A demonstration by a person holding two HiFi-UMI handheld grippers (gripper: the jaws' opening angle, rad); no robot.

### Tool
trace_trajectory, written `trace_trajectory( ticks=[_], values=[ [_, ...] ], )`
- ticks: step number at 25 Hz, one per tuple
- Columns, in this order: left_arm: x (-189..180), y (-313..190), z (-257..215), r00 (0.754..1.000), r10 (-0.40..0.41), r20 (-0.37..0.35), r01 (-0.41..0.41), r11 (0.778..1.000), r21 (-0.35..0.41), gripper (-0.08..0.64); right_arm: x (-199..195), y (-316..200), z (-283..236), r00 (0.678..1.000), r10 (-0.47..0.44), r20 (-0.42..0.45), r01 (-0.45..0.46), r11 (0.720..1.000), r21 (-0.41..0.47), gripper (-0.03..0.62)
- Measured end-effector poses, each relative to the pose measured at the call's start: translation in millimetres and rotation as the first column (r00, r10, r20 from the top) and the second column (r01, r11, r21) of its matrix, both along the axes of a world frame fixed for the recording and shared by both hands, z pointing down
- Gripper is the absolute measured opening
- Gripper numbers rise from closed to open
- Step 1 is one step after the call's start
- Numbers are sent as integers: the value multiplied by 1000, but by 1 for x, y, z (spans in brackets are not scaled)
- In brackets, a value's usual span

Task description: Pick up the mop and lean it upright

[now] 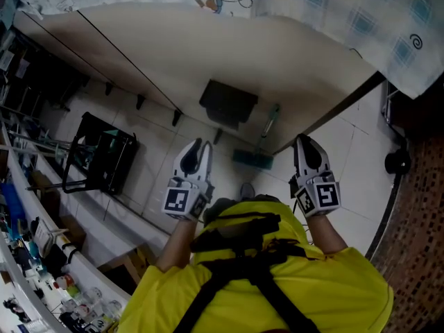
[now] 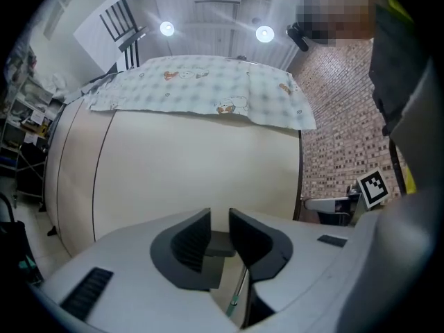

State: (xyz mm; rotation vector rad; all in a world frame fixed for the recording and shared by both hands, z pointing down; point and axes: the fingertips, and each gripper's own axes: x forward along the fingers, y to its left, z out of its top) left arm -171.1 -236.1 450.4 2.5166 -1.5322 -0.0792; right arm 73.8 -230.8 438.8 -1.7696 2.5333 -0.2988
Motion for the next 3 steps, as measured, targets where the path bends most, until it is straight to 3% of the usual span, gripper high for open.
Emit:
trace_trajectory(
  ticks=[1, 3],
  values=[
    [-2, 2, -3, 1000, -6, -5, 6, 1000, 8, 34, -1, 3, 0, 1000, -1, -2, 1, 1000, -2, 9],
    [-5, 6, -9, 1000, -25, -10, 25, 999, 24, 4, -2, 10, -1, 1000, -6, -7, 6, 1000, -7, 8]
  ],
)
